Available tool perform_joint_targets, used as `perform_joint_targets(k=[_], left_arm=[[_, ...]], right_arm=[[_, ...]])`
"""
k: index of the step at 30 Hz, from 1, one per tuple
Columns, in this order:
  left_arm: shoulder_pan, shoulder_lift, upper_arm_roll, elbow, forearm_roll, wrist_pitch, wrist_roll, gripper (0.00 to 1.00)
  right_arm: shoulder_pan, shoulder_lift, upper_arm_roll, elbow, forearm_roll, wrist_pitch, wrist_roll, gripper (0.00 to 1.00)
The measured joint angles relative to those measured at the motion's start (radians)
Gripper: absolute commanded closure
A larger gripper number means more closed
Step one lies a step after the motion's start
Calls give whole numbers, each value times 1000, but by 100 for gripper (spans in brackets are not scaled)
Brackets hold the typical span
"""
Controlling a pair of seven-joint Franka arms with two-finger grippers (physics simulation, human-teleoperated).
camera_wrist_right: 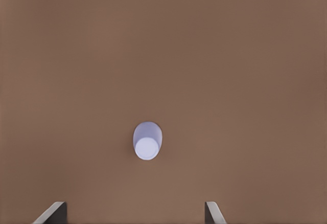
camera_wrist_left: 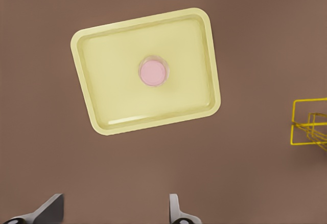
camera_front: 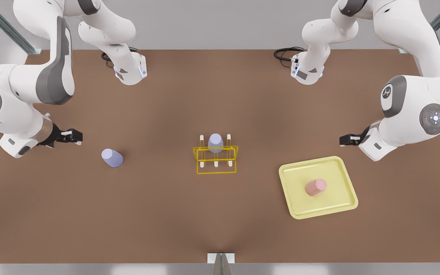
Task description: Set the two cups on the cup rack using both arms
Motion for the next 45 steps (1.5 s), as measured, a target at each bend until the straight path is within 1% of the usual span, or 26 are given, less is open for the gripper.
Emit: perform_joint_targets(k=[2, 3, 5, 7, 9, 11, 14, 16, 21, 28, 33, 35, 40, 41, 45], left_arm=[[0, 3, 0, 0, -1, 11, -7, 0], [-2, 26, -1, 3, -1, 17, -10, 0], [-21, 119, -4, 12, 1, 51, -18, 0], [-38, 216, -4, 23, 7, 109, -32, 0], [-42, 298, -3, 34, 27, 180, -45, 0], [-41, 348, 0, 37, 39, 246, -57, 0], [-51, 407, 1, 35, 48, 339, -73, 0], [-56, 435, 1, 34, 51, 391, -83, 0], [-57, 474, 17, 32, 58, 465, -102, 0], [-65, 489, 24, -15, 60, 499, -125, 0], [-67, 507, 28, -24, 61, 504, -141, 0], [-69, 516, 29, -21, 62, 506, -146, 9], [-72, 536, 30, -14, 68, 511, -156, 9], [-72, 536, 30, -13, 69, 512, -157, 15], [-69, 528, 29, -11, 71, 513, -164, 15]], right_arm=[[-1, 0, -1, 0, 1, 6, -5, 0], [-1, 1, -1, -1, 1, 8, -7, 0], [0, 24, 1, -15, -1, 14, -12, 0], [29, 81, 3, -51, -1, 44, -15, 0], [69, 113, 5, -139, 0, 113, -8, 0], [79, 134, 6, -236, 7, 211, -1, 0], [52, 137, 6, -389, 19, 388, 8, 0], [28, 126, 5, -453, 23, 483, 12, 0], [-17, 85, 4, -601, 56, 657, 6, 0], [-35, 37, 4, -785, 66, 851, -6, 0], [-32, 40, 4, -849, 67, 936, -12, 0], [-29, 61, 4, -869, 67, 968, -14, 0], [-35, 102, 4, -877, 68, 1023, -17, 0], [-36, 105, 4, -877, 67, 1031, -17, 0], [-37, 112, 4, -877, 67, 1052, -19, 0]])
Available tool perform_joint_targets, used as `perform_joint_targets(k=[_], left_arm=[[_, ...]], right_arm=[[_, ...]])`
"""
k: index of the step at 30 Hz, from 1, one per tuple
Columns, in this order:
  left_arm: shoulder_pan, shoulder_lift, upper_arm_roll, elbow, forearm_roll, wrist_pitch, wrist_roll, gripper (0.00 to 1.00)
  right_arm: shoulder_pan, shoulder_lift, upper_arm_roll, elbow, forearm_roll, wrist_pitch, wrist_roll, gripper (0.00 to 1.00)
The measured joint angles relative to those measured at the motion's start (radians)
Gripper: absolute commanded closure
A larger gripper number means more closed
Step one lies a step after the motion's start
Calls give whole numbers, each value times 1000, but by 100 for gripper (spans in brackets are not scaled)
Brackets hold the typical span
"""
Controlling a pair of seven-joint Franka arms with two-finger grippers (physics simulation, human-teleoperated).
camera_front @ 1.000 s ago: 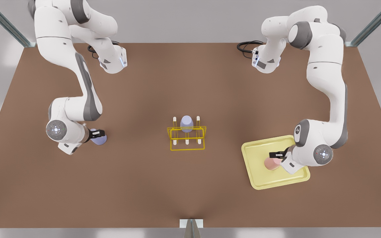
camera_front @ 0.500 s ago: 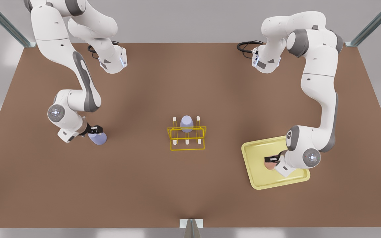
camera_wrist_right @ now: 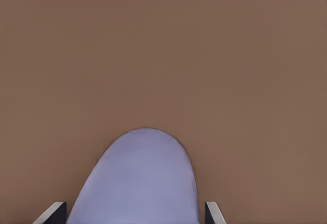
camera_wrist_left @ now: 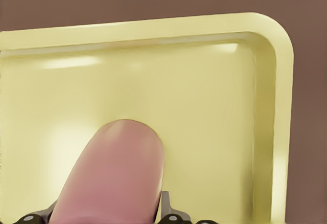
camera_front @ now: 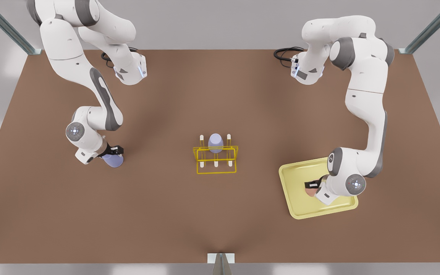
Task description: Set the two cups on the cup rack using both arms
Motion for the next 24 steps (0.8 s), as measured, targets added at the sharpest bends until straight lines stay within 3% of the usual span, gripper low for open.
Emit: perform_joint_targets(k=[2, 5, 8, 13, 17, 24], left_arm=[[0, -7, -2, 3, -1, -1, -3, 15], [-3, -16, -11, 9, -1, -5, -12, 16], [-17, -37, -48, 20, 0, -21, -29, 16], [-117, -43, -164, 216, -7, -126, -133, 16], [-248, -29, -182, 329, -74, -175, -246, 16], [-356, 6, -226, 357, -125, -230, -431, 16]], right_arm=[[0, 2, 0, 0, 0, 6, -1, 0], [0, 7, 0, 1, 0, 12, -2, 10], [-5, 18, 0, 9, -1, 18, -3, 11], [-10, 26, 0, 13, -1, 29, -9, 16], [-11, 22, 1, 13, 1, 34, -14, 16], [-14, -15, 36, 44, 23, 38, -21, 16]])
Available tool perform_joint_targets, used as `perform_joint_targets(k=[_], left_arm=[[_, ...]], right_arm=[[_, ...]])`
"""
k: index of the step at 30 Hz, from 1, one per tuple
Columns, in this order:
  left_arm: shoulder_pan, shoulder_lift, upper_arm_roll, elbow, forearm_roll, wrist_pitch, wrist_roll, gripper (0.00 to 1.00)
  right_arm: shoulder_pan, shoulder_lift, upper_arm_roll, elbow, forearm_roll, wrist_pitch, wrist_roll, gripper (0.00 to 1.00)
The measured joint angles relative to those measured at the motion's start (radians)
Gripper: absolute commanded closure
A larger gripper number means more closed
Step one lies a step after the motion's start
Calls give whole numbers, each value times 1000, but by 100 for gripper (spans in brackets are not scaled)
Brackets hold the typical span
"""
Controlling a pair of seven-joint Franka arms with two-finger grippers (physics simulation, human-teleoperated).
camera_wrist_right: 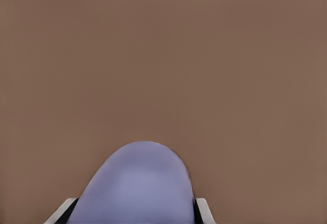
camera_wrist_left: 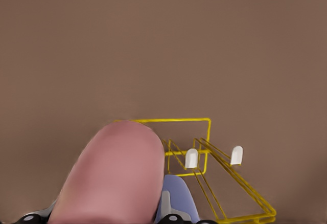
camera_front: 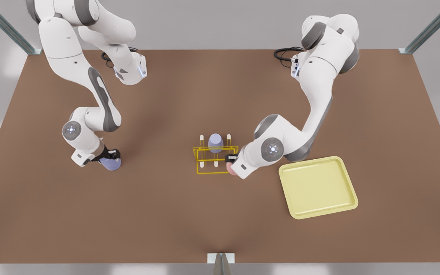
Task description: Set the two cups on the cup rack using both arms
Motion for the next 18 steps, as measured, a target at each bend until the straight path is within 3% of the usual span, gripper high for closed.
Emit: perform_joint_targets(k=[4, 5, 6, 10, 15, 18], left_arm=[[-28, 24, 0, -3, -4, -12, -80, 15], [-34, 30, 0, -3, -4, -12, -98, 5], [-39, 34, 0, -3, -4, -12, -114, 0], [-20, 30, 5, -2, 0, -16, -170, 0], [393, -229, 0, 11, 66, -231, -108, 0], [296, -522, 285, -249, 106, -306, 13, 0]], right_arm=[[10, -14, 135, 68, 140, -4, -3, 16], [25, -2, 165, 112, 187, -14, -4, 16], [54, 24, 181, 176, 232, -30, -4, 16], [139, 179, 197, 525, 371, -143, -3, 16], [207, 282, 199, 725, 502, -278, -1, 16], [251, 293, 199, 725, 544, -324, 0, 16]])
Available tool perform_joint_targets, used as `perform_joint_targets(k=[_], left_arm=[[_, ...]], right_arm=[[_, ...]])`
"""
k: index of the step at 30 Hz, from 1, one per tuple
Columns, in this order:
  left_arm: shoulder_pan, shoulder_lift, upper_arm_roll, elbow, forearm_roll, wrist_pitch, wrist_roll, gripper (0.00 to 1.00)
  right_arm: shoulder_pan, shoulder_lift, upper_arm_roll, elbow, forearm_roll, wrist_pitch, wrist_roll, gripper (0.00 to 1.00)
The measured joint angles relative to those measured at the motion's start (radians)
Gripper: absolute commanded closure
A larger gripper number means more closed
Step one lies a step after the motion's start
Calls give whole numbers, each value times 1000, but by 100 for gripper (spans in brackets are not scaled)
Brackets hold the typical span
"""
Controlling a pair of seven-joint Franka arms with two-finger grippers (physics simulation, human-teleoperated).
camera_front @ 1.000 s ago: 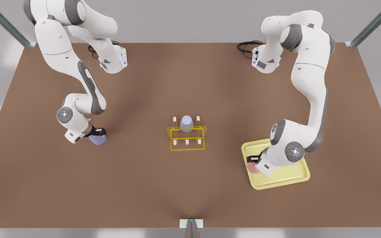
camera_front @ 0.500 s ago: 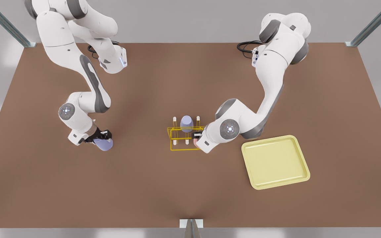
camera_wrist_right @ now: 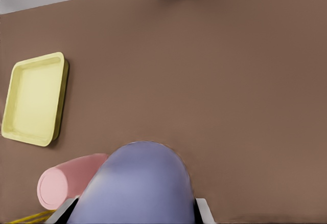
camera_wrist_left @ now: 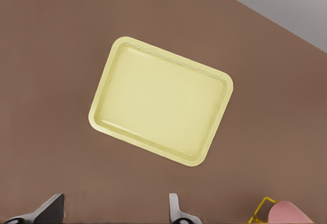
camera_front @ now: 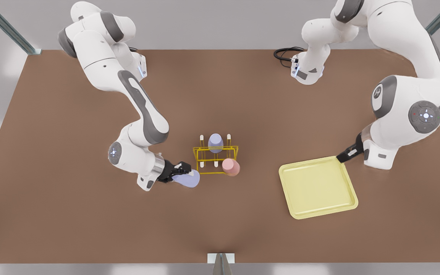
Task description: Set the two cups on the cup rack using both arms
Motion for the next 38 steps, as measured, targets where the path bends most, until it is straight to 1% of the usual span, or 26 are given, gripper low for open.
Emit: perform_joint_targets(k=[1, 3, 6, 10, 12, 18, 21, 22, 24, 26, 27, 28, 29, 31, 33, 34, 38], left_arm=[[-20, -31, 40, -29, 1, -19, 38, 0], [-37, -50, 68, -53, -1, -50, 108, 0], [-49, -48, 71, -59, -5, -86, 200, 0], [-41, -37, 71, -62, -8, -113, 301, 0], [-40, -34, 71, -62, -9, -121, 343, 0], [-40, -33, 71, -63, -10, -135, 446, 0], [-41, -33, 71, -63, -10, -138, 486, 0], [-41, -33, 71, -63, -10, -138, 498, 0], [-41, -33, 71, -63, -10, -140, 520, 0], [-41, -33, 71, -63, -10, -140, 540, 0], [-41, -33, 71, -63, -10, -141, 549, 0], [-41, -33, 71, -63, -10, -141, 557, 0], [-41, -33, 71, -63, -10, -141, 565, 0], [-43, -33, 71, -63, -10, -142, 580, 0], [-44, -33, 71, -63, -10, -145, 594, 0], [-44, -33, 71, -63, -10, -147, 600, 0], [-46, -33, 71, -63, -10, -155, 621, 0]], right_arm=[[10, 0, 0, -7, 8, -14, 0, 16], [22, -11, 1, -37, 19, -37, 0, 16], [25, -31, 13, -75, 29, -60, -2, 16], [8, -37, 24, -83, 38, -94, -12, 16], [7, -29, 25, -81, 40, -109, -16, 0], [8, -9, 25, -67, 48, -132, -27, 0], [-16, -14, 19, 16, 51, -166, -30, 0], [-28, -17, 8, 58, 48, -190, -30, 0], [-62, -35, -79, 132, -38, -274, -29, 0], [-99, -65, -159, 163, -262, -370, -28, 0], [-110, -94, -218, 169, -353, -417, -27, 0], [-120, -144, -263, 172, -420, -460, -26, 0], [-132, -190, -291, 174, -468, -500, -26, 0], [-144, -282, -314, 170, -528, -587, -24, 0], [-169, -395, -320, 119, -555, -668, -23, 0], [-178, -428, -321, 104, -564, -699, -21, 0], [-173, -470, -316, 94, -584, -788, -9, 0]])
